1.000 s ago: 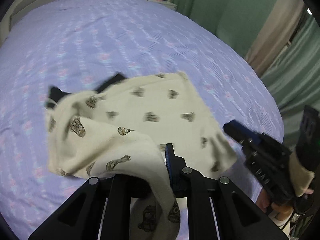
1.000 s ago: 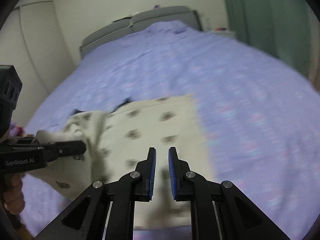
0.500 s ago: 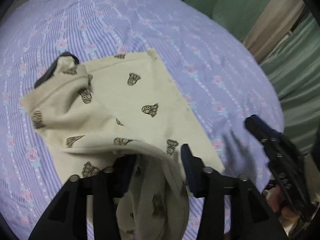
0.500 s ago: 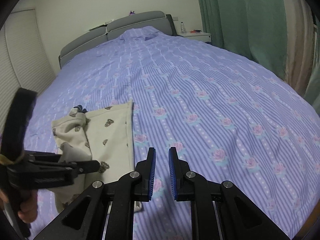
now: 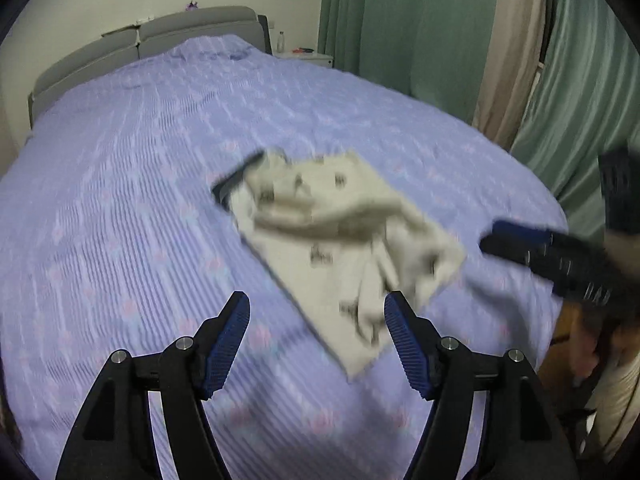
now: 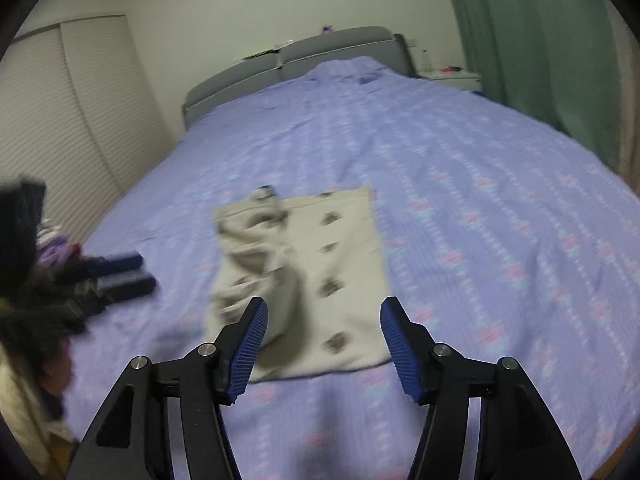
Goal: Fold small clothes
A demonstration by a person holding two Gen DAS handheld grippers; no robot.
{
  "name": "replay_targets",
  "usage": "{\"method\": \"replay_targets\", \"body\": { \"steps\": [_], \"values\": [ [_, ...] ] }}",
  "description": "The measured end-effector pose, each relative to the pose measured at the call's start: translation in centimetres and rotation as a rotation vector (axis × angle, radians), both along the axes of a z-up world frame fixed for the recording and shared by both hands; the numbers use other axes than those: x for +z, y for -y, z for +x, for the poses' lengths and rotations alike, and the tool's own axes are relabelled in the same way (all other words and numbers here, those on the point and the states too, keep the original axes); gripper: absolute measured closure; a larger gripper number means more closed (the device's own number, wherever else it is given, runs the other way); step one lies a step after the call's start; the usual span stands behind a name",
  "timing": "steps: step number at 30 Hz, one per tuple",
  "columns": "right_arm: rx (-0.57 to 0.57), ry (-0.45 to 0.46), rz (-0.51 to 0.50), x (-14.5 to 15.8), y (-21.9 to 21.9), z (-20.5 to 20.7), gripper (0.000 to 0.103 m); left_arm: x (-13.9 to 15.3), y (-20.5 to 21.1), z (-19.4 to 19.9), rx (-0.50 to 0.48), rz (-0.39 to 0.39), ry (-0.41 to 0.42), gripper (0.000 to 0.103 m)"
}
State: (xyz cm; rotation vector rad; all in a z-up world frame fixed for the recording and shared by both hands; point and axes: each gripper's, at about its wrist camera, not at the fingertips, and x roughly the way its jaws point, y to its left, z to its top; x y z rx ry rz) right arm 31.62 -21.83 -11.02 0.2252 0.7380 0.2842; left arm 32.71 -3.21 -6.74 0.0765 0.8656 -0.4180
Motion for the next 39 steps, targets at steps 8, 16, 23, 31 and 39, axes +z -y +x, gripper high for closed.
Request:
{"method": "replay_targets", "body": {
  "steps": [8, 16, 23, 31, 39],
  "values": [
    [0.007, -0.071, -0.057, -1.0, -6.2, 1.8, 0.043, -5.1, 0.6, -0.8, 0.023, -0.049, -0.069, 0.037],
    [-0.037, -0.108, -0.058, -2.2, -6.1, 3.7, 0.044, -3.4, -3.1, 5.2, 0.083, -0.283, -0.090, 0.038],
    [-0.052, -0.121, -0.027, -3.1, -5.1, 3.7, 0.055, -4.5, -2.5, 13.4, 0.099, -0.400, -0.227, 0.038],
    [-0.043, -0.138, 0.000, -4.1, -3.8, 3.9, 0.077, -4.7, -0.2, 15.8, 0.131, -0.328, -0.272, 0.087],
    [-0.025, -0.131, 0.039, -4.6, -1.4, 3.8, 0.084, -1.5, 3.3, 18.8, 0.109, -0.239, -0.256, 0.092]
  ]
}}
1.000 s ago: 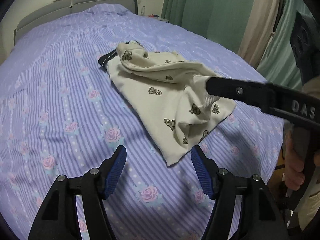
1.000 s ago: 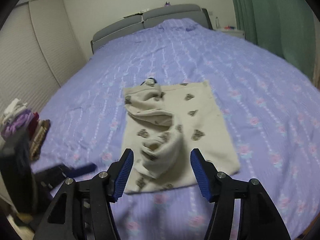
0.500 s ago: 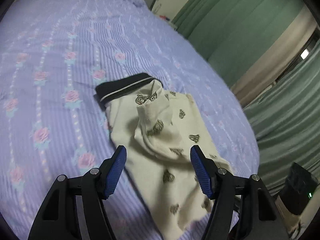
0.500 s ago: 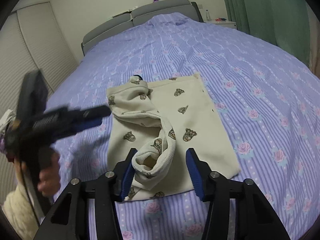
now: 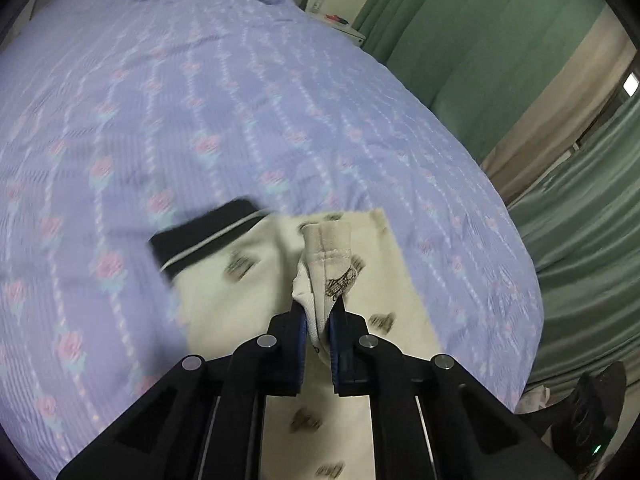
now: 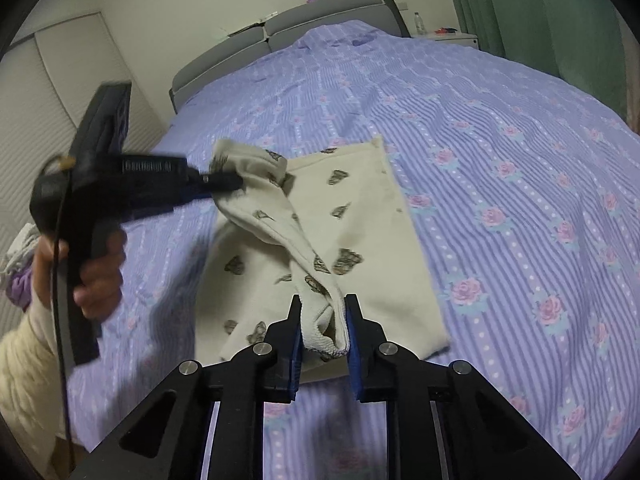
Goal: Fold small clothes
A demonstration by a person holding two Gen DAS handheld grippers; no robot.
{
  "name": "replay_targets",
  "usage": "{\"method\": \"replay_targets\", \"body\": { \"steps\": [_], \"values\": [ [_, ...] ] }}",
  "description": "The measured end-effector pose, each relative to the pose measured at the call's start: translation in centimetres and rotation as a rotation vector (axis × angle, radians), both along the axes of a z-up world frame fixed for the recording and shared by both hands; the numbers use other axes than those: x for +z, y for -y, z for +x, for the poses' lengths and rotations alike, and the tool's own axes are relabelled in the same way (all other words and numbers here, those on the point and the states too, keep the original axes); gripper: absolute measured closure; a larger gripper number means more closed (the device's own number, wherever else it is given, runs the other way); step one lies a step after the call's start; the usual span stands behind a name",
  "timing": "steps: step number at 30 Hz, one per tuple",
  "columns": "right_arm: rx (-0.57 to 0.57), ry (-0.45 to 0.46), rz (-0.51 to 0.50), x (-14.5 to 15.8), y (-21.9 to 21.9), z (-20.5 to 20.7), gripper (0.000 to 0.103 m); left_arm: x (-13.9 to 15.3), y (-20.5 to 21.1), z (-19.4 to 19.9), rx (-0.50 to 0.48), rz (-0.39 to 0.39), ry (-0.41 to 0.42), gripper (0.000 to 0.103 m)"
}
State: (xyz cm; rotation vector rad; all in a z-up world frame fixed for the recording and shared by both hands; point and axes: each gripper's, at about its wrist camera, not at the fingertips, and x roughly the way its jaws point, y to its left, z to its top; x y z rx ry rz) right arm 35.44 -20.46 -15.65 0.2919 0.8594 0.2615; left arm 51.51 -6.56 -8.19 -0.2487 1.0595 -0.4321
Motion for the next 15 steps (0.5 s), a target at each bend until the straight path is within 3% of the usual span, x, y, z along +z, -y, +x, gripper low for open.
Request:
{"method": "replay_targets", "body": {
  "steps": [3, 9, 15],
  "values": [
    [-0.007, -0.012, 0.043, -0.8, 1.4, 0.4, 0.084, 0.5, 2.8, 1.6, -0.020, 0.059, 0.007, 0.092],
    [-0.015, -0.067, 0.117, -2.9, 2.7, 0.9, 0.084, -1.4, 8.7, 4.0, -0.058, 0.219, -0.016, 0.092],
    [-0.028, -0.089, 0.142, -3.9, 3.6, 0.5, 0.083, -3.0, 10.4, 5.1, -0.047, 0.252, -0.042, 0.090]
  ]
}}
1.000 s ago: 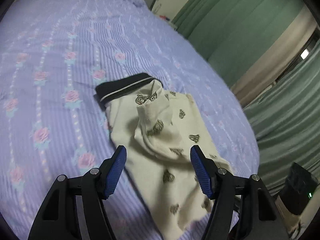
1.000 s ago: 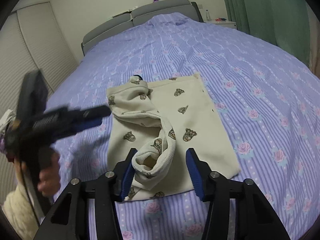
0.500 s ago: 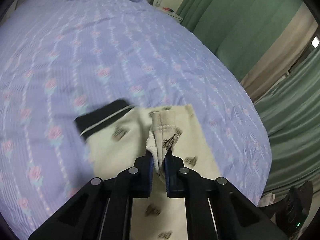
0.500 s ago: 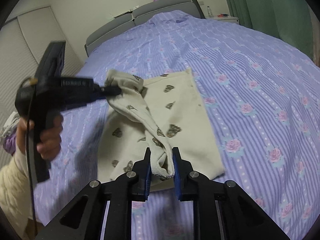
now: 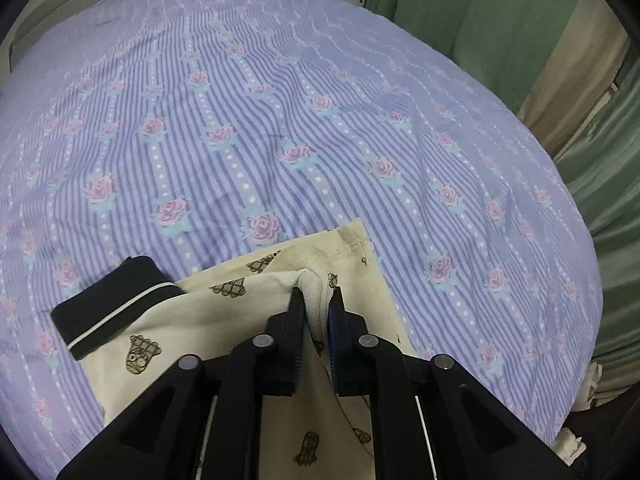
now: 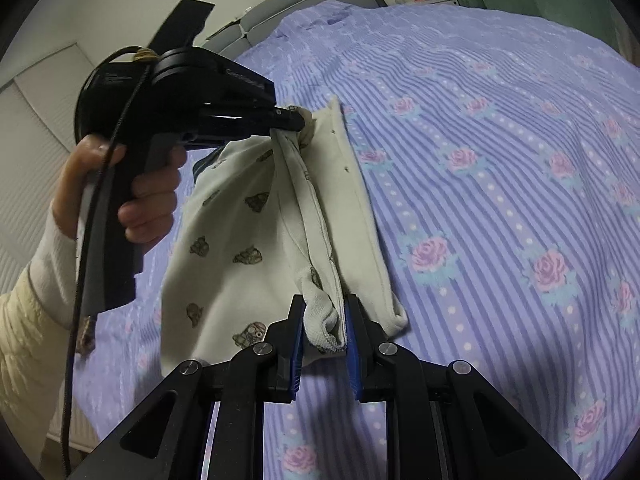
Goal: Fold small clothes
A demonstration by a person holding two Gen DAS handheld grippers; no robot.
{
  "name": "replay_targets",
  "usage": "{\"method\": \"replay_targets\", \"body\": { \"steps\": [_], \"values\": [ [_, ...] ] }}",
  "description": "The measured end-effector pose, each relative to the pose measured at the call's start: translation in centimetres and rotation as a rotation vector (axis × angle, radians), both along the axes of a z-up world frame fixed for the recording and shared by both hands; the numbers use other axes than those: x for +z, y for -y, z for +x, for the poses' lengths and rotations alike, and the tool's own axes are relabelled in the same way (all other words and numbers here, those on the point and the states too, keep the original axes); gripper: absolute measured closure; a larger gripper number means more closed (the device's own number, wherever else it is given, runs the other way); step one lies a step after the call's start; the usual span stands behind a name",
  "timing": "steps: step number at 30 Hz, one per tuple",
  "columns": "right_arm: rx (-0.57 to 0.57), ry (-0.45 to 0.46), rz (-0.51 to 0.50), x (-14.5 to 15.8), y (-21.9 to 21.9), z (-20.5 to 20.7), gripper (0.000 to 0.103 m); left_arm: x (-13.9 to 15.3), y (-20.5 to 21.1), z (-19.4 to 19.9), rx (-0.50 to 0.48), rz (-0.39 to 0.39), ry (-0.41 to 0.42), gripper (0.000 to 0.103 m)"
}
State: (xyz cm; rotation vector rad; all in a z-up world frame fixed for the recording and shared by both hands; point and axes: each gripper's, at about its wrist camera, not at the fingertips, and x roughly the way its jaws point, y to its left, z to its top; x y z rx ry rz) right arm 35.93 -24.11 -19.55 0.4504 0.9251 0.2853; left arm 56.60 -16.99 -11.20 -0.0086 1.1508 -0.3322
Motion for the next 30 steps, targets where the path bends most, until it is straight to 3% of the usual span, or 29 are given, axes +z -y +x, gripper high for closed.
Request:
{"method": "replay_targets", "body": {
  "steps": [1, 5, 11, 17, 20, 23, 30],
  "values": [
    [-0.004, 0.001, 0.008, 0.0, 0.2, -0.1, 0.083, -0.1, 0.1, 0.1, -0.003, 0.005, -0.002, 0.087],
    [-0.020, 0.000, 0.007, 0.1, 0.4, -0.5, 0.083, 1.3, 0.6, -1.1, -0.064, 0.010, 0.042, 0.052],
    [-0.026, 0.063, -0.017, 1.0, 0.4, -1.5, 0.089, 5.4, -2.9, -9.3, -0.164, 0.030, 0.246, 0.034],
    [-0.024, 0.101, -0.046, 2.0, -0.1, -2.2, 0.091, 2.9, -8.8, -18.3, -0.136, 0.097, 0.300, 0.033],
    [-0.034, 0.117, -0.053, 2.6, 0.0, -2.9, 0.091, 1.2, -10.2, -21.1, -0.113, 0.054, 0.271, 0.033],
    [-0.034, 0.149, -0.119, 3.3, -0.2, -3.6, 0.091, -0.4, -10.3, -23.3, -0.093, 0.058, 0.269, 0.033],
    [-0.034, 0.151, -0.055, 4.2, 0.3, -3.3, 0.091, -2.0, -8.8, -26.4, -0.079, 0.015, 0.331, 0.029]
  ]
}}
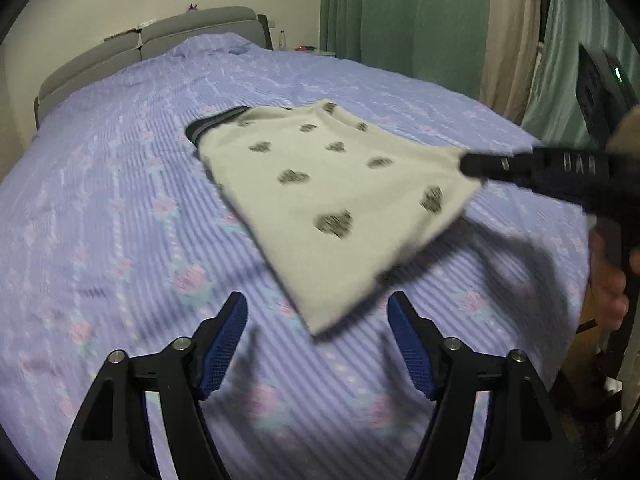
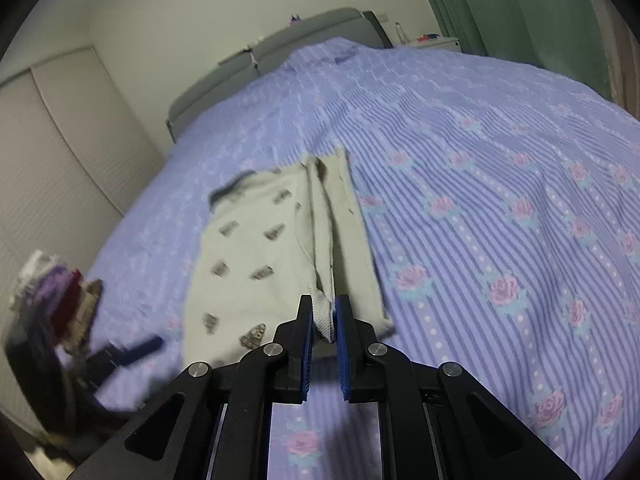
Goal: Fold small clothes
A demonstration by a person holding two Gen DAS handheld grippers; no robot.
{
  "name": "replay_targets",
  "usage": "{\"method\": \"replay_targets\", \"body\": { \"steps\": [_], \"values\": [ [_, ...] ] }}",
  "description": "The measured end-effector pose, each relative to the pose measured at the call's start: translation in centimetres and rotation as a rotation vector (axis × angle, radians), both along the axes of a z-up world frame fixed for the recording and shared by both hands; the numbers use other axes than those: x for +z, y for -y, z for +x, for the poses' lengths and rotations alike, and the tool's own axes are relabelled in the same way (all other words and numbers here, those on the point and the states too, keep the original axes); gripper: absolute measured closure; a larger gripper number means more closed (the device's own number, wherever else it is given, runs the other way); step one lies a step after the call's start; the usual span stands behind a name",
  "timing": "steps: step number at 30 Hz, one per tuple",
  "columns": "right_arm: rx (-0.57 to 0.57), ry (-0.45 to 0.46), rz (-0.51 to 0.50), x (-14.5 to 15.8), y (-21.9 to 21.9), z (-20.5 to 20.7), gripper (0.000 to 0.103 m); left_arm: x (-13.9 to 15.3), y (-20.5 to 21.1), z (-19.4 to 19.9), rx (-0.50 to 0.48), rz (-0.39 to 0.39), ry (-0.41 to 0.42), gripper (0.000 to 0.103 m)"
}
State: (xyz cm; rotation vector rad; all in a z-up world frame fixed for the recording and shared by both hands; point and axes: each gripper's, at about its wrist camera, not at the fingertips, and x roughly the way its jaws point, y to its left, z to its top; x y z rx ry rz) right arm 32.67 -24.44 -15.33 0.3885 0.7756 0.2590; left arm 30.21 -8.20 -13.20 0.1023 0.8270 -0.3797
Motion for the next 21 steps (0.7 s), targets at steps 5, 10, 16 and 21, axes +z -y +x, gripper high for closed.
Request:
{"method": "replay_targets", "body": {
  "steps": [5, 10, 16, 21],
  "values": [
    [0.005, 0.024, 0.033, 1.9, -0.1, 0.4, 0.091, -1.2, 2.4, 0.3, 0.049, 0.087, 0.063, 0.029],
    [0.013, 0.045, 0.049, 2.8, -0.1, 0.6, 0.091, -2.4, 2.4, 0.8, 0.151, 0.158, 0.079, 0.030],
    [-0.003, 0.013, 0.040, 1.4, 1.0, 0.8, 0.091, -1.5, -1.3, -0.2, 0.305, 0.054, 0.086, 0.030],
    [0.005, -0.020, -0.011, -0.8, 0.5, 0.7, 0.091, -2.5, -2.0, 0.0, 0.335, 0.035, 0.031, 0.030]
  ]
}}
